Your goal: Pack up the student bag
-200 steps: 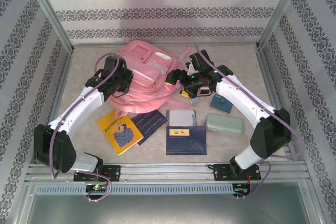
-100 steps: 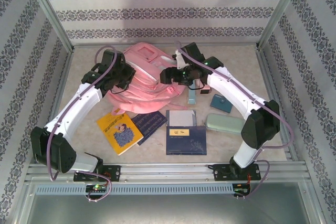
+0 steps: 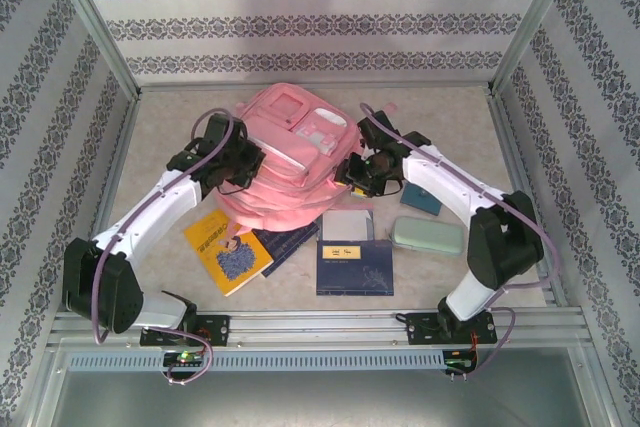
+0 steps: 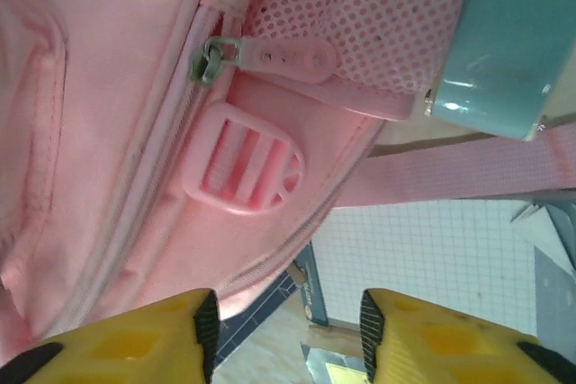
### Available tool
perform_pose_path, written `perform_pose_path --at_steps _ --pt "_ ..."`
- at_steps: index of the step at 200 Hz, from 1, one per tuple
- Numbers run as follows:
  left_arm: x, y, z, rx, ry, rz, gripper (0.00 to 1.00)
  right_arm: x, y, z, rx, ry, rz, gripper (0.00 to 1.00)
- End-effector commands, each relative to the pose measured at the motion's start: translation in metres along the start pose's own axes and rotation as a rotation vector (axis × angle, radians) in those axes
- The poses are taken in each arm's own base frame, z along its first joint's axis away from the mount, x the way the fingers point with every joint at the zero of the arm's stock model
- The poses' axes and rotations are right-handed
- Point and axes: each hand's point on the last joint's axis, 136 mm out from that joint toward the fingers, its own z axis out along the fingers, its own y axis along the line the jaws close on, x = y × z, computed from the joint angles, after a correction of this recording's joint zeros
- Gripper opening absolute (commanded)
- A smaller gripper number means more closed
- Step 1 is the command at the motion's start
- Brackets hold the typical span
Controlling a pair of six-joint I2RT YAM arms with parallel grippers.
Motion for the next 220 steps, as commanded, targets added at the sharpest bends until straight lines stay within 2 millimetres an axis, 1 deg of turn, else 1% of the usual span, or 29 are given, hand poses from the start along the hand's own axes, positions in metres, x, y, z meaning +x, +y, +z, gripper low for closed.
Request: perform_pose_path --at_steps 1,20,40,48,57,66,77,92,100,113,126,134,144,155,162,171,182,190,202,215,216,220 --pt "0.013 -0.047 -0.026 0.196 0.012 -0.016 0.00 -0.014 0.006 0.025 0.018 0.019 0.052 0.39" --pt "0.029 -0.049 -0.027 0.208 0.037 -0.002 0.00 -0.033 0.019 0.045 0.035 0.048 0.038 0.39" --pt "0.049 -0.050 -0.024 0.211 0.066 0.008 0.00 -0.059 0.042 0.059 -0.009 0.040 0.022 0.41" --pt "0.058 -0.049 -0.020 0.211 0.078 0.012 0.00 -0.070 0.054 0.061 -0.041 0.037 0.011 0.43" --pt "0.066 -0.049 -0.014 0.211 0.088 0.017 0.00 -0.080 0.067 0.066 -0.080 0.047 0.000 0.47" --pt "0.076 -0.047 -0.007 0.201 0.105 0.024 0.00 -0.090 0.084 0.063 -0.127 0.037 -0.036 0.50" --pt "0.086 -0.047 0.002 0.189 0.127 0.035 0.00 -0.099 0.098 0.058 -0.151 0.027 -0.093 0.54" --pt "0.097 -0.048 0.014 0.173 0.139 0.064 0.00 -0.108 0.102 0.049 -0.118 0.010 -0.153 0.61" --pt "0.100 -0.049 0.020 0.162 0.146 0.076 0.06 -0.111 0.101 0.044 -0.106 0.003 -0.175 0.66" --pt "0.107 -0.052 0.031 0.157 0.170 0.083 0.20 -0.117 0.095 0.036 -0.081 -0.014 -0.188 0.74" --pt "0.115 -0.058 0.041 0.172 0.212 0.093 0.35 -0.122 0.086 0.027 -0.049 -0.033 -0.190 0.77" --pt "0.121 -0.064 0.046 0.183 0.241 0.110 0.42 -0.125 0.081 0.019 -0.026 -0.058 -0.198 0.78" --pt "0.127 -0.077 0.046 0.208 0.271 0.160 0.48 -0.129 0.078 0.008 -0.011 -0.092 -0.208 0.78" --pt "0.131 -0.091 0.036 0.223 0.287 0.255 0.54 -0.133 0.075 -0.007 0.004 -0.133 -0.217 0.78" --pt "0.130 -0.100 0.027 0.236 0.292 0.334 0.57 -0.134 0.074 -0.015 0.011 -0.154 -0.222 0.78" --pt "0.129 -0.107 0.012 0.236 0.296 0.440 0.60 -0.134 0.075 -0.029 0.006 -0.181 -0.234 0.78" --pt "0.121 -0.106 -0.007 0.205 0.272 0.561 0.62 -0.131 0.074 -0.042 0.016 -0.206 -0.245 0.78" --pt "0.109 -0.096 -0.018 0.148 0.230 0.617 0.64 -0.127 0.072 -0.051 0.024 -0.223 -0.245 0.78" --pt "0.081 -0.076 -0.030 0.079 0.166 0.634 0.66 -0.117 0.067 -0.059 0.023 -0.230 -0.239 0.79" --pt "0.045 -0.044 -0.037 0.002 0.110 0.568 0.68 -0.103 0.062 -0.065 0.011 -0.224 -0.218 0.79" --pt "0.042 -0.038 -0.036 -0.010 0.109 0.558 0.68 -0.102 0.061 -0.065 0.011 -0.220 -0.217 0.79" --pt "0.032 -0.028 -0.036 -0.024 0.101 0.522 0.68 -0.097 0.060 -0.065 0.001 -0.214 -0.213 0.79"
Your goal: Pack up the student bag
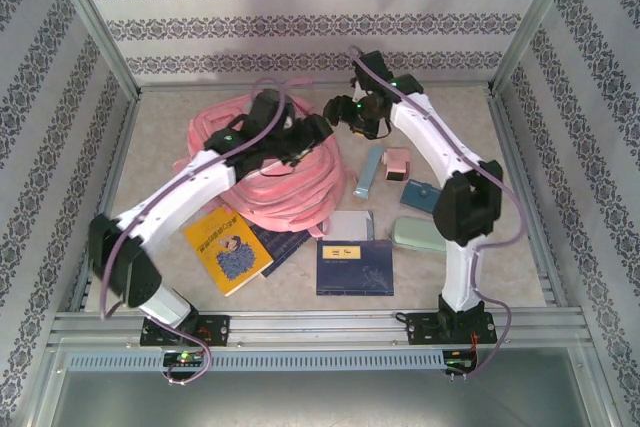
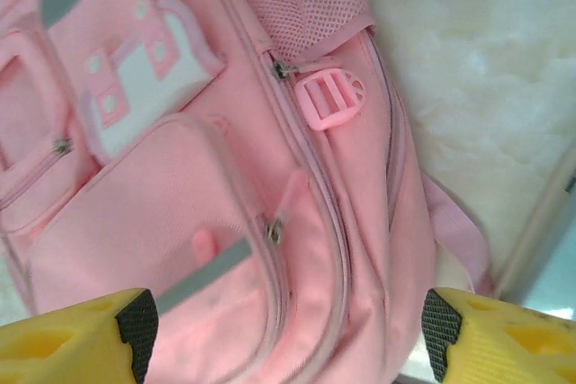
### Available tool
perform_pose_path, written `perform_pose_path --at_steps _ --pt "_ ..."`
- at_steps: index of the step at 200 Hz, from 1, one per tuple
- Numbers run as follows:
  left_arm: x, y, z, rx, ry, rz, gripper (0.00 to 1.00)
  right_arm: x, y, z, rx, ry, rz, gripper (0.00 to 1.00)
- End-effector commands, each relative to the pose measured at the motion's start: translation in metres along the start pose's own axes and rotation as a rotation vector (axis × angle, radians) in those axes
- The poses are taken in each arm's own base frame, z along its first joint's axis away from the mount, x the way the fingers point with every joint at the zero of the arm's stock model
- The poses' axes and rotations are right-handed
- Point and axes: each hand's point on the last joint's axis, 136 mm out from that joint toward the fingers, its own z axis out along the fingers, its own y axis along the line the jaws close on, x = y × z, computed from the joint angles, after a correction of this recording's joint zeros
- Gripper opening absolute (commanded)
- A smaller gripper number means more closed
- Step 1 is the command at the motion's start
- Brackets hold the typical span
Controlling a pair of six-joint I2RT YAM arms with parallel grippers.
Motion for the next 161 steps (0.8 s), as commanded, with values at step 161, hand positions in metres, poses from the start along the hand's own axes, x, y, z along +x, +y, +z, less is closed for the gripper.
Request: perform_pose_path --at_steps 161 --pt "-0.012 0.159 0.042 -0.215 0.116 -0.106 0.79 0.149 -0.049 -0.048 -0.111 0.078 0.096 0.81"
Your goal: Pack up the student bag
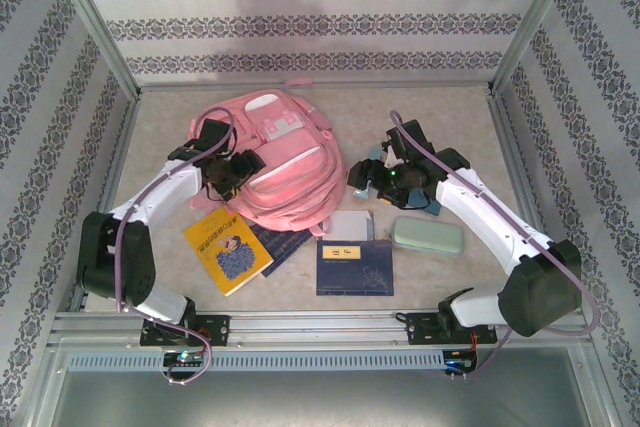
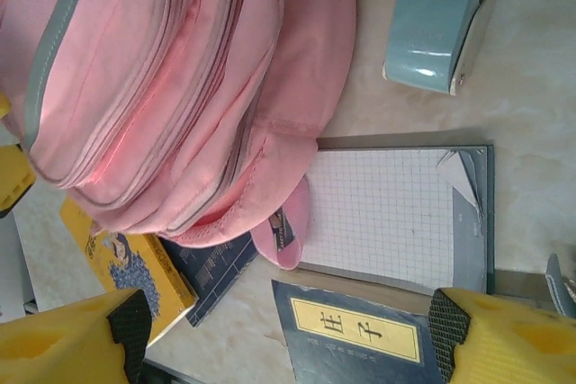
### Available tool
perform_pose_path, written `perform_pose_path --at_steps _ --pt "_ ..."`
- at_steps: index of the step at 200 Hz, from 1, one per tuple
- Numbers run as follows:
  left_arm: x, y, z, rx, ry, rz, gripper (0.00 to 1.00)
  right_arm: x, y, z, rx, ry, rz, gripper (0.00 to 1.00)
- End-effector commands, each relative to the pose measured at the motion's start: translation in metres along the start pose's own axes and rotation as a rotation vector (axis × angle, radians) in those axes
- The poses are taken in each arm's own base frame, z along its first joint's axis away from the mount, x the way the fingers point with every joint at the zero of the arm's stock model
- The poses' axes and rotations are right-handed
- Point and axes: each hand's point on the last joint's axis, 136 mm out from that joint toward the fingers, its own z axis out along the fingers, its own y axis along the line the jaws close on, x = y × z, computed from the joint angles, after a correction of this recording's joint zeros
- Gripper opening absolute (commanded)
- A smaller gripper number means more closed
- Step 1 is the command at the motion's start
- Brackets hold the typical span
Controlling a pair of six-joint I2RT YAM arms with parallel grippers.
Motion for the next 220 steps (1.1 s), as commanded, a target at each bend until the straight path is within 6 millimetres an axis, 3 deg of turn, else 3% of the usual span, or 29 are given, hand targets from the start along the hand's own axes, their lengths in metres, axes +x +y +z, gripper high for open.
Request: perform_pose_path --at_steps 1,17,33,85,122,145,179,220 --pt "0.023 -0.063 0.010 0.179 0.077 0.084 0.79 0.001 0.009 -0.001 -0.053 -0.011 -0.045 0.81" --pt "0.032 -0.083 0.005 0.218 0.092 0.119 0.78 -0.002 0.007 -0.005 -0.016 -0.028 -0.066 0.82" --pt "0.034 -0.087 -0.010 0.228 0.075 0.151 0.78 -0.005 0.011 -0.008 -0.028 -0.044 -0.102 0.81" --pt "0.018 -0.059 -0.079 0.111 -0.115 0.332 0.82 -0.005 0.060 0.000 0.036 -0.082 -0.468 0.78" --pt "0.011 -0.026 -0.102 0.013 -0.206 0.294 0.82 -0.025 0.084 0.033 0.212 -0.118 -0.649 0.77" --pt "0.012 -0.016 -0.120 -0.039 -0.225 0.301 0.82 -0.035 0.099 0.056 0.265 -0.130 -0.724 0.81" --pt "0.018 -0.006 -0.139 -0.046 -0.249 0.308 0.84 -0.040 0.121 0.100 0.308 -0.065 -0.845 0.86" --pt "0.034 0.017 -0.146 -0.056 -0.228 0.305 0.87 -0.033 0.137 0.134 0.280 0.008 -0.918 0.94"
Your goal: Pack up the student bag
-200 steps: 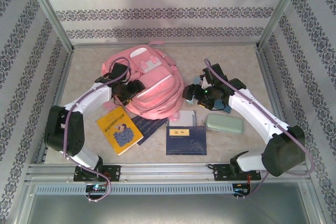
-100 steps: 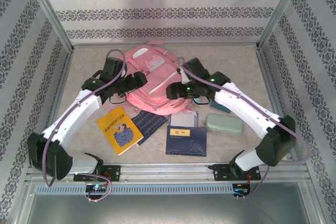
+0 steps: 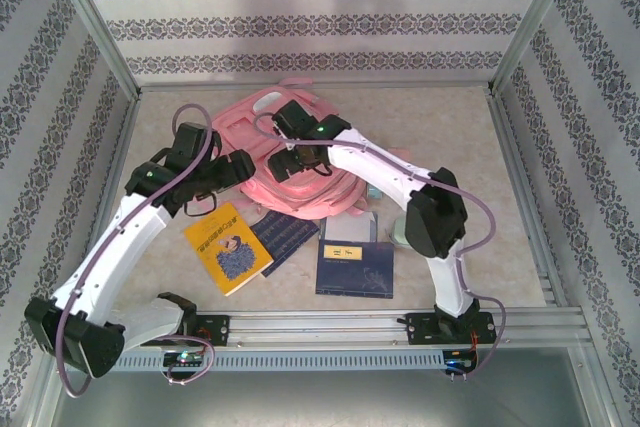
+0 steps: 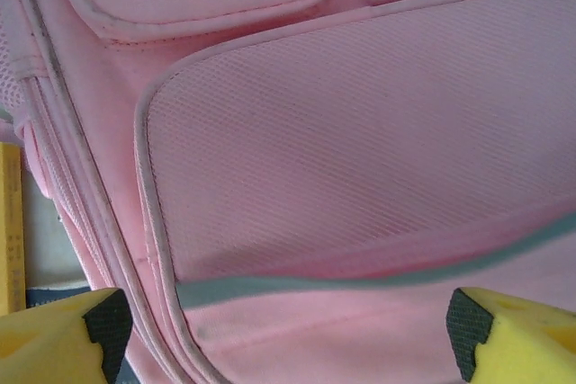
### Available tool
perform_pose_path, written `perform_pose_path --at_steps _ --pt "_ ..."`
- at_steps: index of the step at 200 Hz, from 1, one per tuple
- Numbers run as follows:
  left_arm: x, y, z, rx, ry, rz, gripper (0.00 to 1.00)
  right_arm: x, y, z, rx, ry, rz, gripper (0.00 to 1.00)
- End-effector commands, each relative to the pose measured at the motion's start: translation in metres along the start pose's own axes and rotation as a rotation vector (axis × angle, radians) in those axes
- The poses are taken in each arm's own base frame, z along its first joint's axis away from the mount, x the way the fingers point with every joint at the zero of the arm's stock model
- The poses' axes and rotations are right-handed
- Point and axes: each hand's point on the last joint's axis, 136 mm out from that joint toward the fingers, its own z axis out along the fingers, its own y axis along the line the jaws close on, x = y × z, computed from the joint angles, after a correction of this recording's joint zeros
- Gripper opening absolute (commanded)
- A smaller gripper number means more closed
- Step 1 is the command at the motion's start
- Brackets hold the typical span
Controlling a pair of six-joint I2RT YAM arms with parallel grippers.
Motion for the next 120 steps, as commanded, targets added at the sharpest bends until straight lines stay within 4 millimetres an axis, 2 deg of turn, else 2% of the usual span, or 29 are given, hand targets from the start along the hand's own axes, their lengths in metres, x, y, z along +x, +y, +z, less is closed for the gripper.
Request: perform_pose_path --at_steps 1,43,84,97,120 --pt "0.019 0.025 -0.008 -0.059 0.033 0.013 0.87 0.002 0.009 0.002 0.000 0.037 -0.089 0.94" --pt "0.031 0.030 -0.014 -0.037 0.057 0.006 0.89 0.009 0.016 0.035 0.061 0.081 -0.149 0.91" --pt "0.035 0.032 -0.018 -0.031 0.079 0.016 0.88 0.025 0.019 0.064 0.137 0.132 -0.219 0.86" --pt "0.036 0.033 -0.019 -0.033 0.084 0.020 0.88 0.030 0.016 0.074 0.170 0.149 -0.243 0.77" --pt "0.038 0.035 -0.017 -0.040 0.093 0.030 0.87 0.033 0.008 0.088 0.214 0.157 -0.261 0.44"
